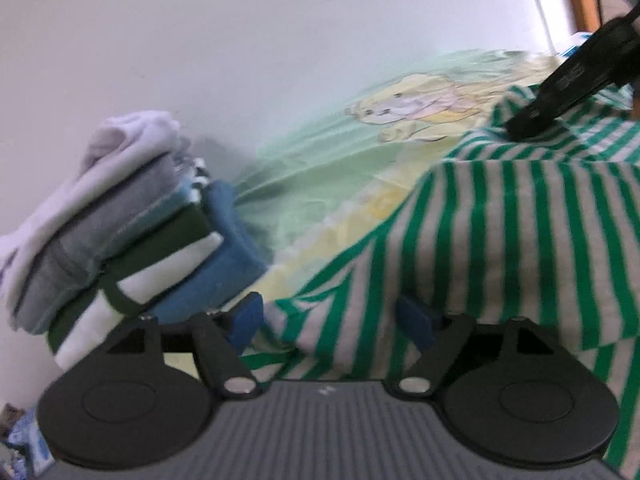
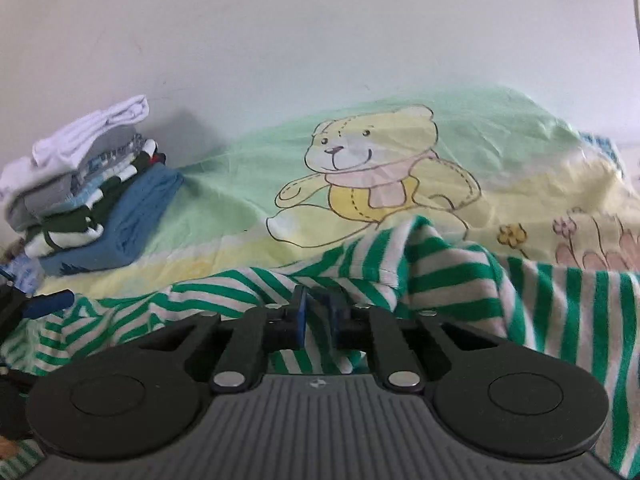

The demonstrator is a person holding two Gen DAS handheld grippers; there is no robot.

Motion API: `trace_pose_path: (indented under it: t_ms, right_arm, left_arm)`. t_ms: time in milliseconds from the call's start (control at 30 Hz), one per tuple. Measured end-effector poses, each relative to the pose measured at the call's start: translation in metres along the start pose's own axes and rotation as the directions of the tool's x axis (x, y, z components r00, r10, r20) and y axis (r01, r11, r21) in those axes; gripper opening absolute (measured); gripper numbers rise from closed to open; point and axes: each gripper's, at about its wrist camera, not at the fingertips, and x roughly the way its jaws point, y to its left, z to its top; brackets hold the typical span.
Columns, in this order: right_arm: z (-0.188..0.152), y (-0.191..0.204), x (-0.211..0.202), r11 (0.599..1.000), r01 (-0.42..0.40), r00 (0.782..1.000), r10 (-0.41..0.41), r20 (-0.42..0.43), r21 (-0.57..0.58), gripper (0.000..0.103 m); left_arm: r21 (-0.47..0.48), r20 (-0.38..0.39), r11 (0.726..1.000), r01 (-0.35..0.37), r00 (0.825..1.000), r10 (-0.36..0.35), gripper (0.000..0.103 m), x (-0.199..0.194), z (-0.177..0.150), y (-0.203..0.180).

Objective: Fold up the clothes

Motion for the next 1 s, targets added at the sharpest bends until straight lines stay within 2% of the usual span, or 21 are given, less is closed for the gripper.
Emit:
trace_pose_path:
  t_ms: [67, 133, 200, 233, 300, 333, 400, 467, 533, 633, 733, 800, 867, 900, 967, 1000]
  right_arm:
    - [0.0, 0.007, -0.005, 0.999, -0.035, 0.999, 0.035, 0.016, -0.02, 0.019]
    - [-0.002, 0.013, 0.002, 0.996, -0.061, 0.998, 0.061, -0.013, -0.061, 0.02]
    - [-0.005, 0.007, 0.007, 0.997, -0.038, 0.999, 0.037, -0.012, -0.073, 0.01]
    - [-0.005, 0.002, 0.005, 0.998, -0.035, 0.999, 0.035, -0.01, -0.056, 0.005]
    - [-0.003, -0.008, -0.007, 1.0, -0.012, 1.0, 0.012, -0.014, -0.01, 0.006]
    - [-0.004, -0.011, -0.019, 1.0, 0.006, 1.0, -0.006, 0.004, -0.003, 0.012]
    - [-0.011, -0.019, -0.044, 1.0, 0.026, 0.999, -0.026, 0.039, 0.012, 0.021]
    - [-0.02, -0.029, -0.062, 0.999, 0.004, 1.0, -0.005, 0.022, 0.05, 0.022]
    - [-0.032, -0.035, -0.076, 0.996, 0.025, 1.0, -0.025, -0.001, 0.086, 0.022]
    - [-0.048, -0.044, -0.097, 0.99, 0.041, 0.999, -0.041, 0.004, 0.134, 0.022]
    - [-0.061, -0.053, -0.112, 0.978, 0.151, 0.989, -0.15, -0.018, 0.142, 0.022]
    - [-0.065, -0.061, -0.126, 0.967, 0.187, 0.982, -0.19, 0.005, 0.172, 0.02]
    - [-0.068, -0.073, -0.146, 0.956, 0.187, 0.978, -0.203, 0.052, 0.225, 0.022]
    - [-0.071, -0.08, -0.155, 0.945, 0.2, 0.972, -0.224, 0.067, 0.257, 0.024]
    - [-0.076, -0.094, -0.172, 0.918, 0.227, 0.959, -0.268, 0.087, 0.326, 0.031]
    - [-0.079, -0.102, -0.179, 0.899, 0.237, 0.955, -0.286, 0.084, 0.368, 0.031]
  left_arm:
    - [0.014, 0.004, 1.0, 0.007, 1.0, -0.007, 0.078, -0.004, -0.001, 0.0]
    - [0.046, 0.007, 0.999, -0.008, 1.0, 0.008, 0.078, -0.005, -0.003, -0.006]
    - [0.062, 0.003, 0.998, -0.027, 1.0, 0.026, 0.078, -0.003, -0.002, -0.01]
    - [0.059, -0.001, 0.998, -0.026, 1.0, 0.026, 0.072, -0.005, 0.001, -0.009]
    - [0.038, 0.019, 0.999, -0.022, 1.0, 0.021, 0.069, -0.017, 0.01, -0.006]
    - [0.023, 0.047, 1.0, -0.013, 0.999, 0.012, 0.068, -0.026, 0.014, -0.004]
    - [0.0, 0.09, 1.0, 0.023, 0.996, -0.023, 0.065, -0.041, 0.024, -0.003]
    - [-0.006, 0.103, 0.997, 0.075, 0.992, -0.074, 0.064, -0.043, 0.036, -0.009]
    - [-0.015, 0.1, 0.991, 0.135, 0.986, -0.133, 0.06, -0.036, 0.047, -0.019]
    - [-0.033, 0.07, 0.977, 0.209, 0.976, -0.207, 0.059, -0.018, 0.06, -0.045]
    - [-0.026, 0.024, 0.966, 0.257, 0.966, -0.256, 0.06, 0.003, 0.067, -0.073]
    - [-0.015, 0.033, 0.969, 0.247, 0.969, -0.247, 0.058, 0.008, 0.072, -0.085]
    - [-0.014, 0.019, 0.961, 0.277, 0.961, -0.276, 0.051, 0.01, 0.087, -0.09]
    - [-0.011, 0.025, 0.955, 0.297, 0.955, -0.297, 0.051, 0.008, 0.095, -0.093]
    - [0.025, 0.073, 0.931, 0.364, 0.928, -0.365, 0.051, 0.002, 0.122, -0.104]
    - [0.047, 0.086, 0.912, 0.406, 0.908, -0.409, 0.056, 0.001, 0.138, -0.113]
